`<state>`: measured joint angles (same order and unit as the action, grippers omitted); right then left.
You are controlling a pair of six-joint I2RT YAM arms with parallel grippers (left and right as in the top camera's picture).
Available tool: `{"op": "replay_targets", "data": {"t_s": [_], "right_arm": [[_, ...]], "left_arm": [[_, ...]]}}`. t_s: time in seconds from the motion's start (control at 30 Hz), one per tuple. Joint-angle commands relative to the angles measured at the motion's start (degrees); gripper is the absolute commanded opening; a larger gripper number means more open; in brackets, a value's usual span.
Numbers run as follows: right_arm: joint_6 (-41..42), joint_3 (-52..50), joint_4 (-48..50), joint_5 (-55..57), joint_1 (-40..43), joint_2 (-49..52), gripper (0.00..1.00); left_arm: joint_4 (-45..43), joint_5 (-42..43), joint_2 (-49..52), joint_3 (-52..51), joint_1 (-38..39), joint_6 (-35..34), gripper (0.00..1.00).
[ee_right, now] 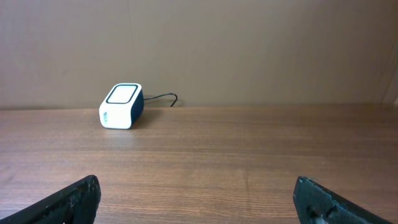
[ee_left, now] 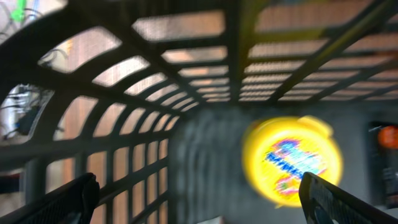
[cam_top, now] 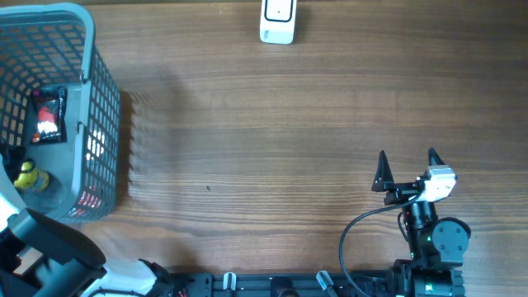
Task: Scan the item barcode
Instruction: 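Reach the left gripper into the grey basket toward the yellow jar, then close the left gripper on the yellow jar lid inside the basket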
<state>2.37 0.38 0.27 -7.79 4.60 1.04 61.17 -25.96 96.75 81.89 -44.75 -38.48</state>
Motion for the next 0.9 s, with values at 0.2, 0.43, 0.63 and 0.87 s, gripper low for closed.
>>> {"op": "replay_targets", "data": {"t_s": [0.2, 0.43, 0.63, 0.87], "right_arm": [[0.72, -0.09, 0.20, 0.52, 0.31, -0.46, 1.00], [0.72, -0.09, 0.20, 0.52, 0.31, -0.46, 1.00], [0.72, -0.09, 0.20, 0.52, 0.31, -0.46, 1.00], [0.70, -0.09, 0.20, 0.52, 0.31, -0.46, 1.00]], "left_arm": [[-7.23, 1.31, -0.74, -1.70, -0.11, -1.44, 1.00], [-14.88, 1.29, -0.74, -10.08, -0.11, -1.46, 1.00], [-20.59, 1.25, -0.74, -16.48, -0.11, -1.44, 1.00], [-22.47, 1.22, -0.74, -17.73, -0.11, -1.44, 1.00]]}}
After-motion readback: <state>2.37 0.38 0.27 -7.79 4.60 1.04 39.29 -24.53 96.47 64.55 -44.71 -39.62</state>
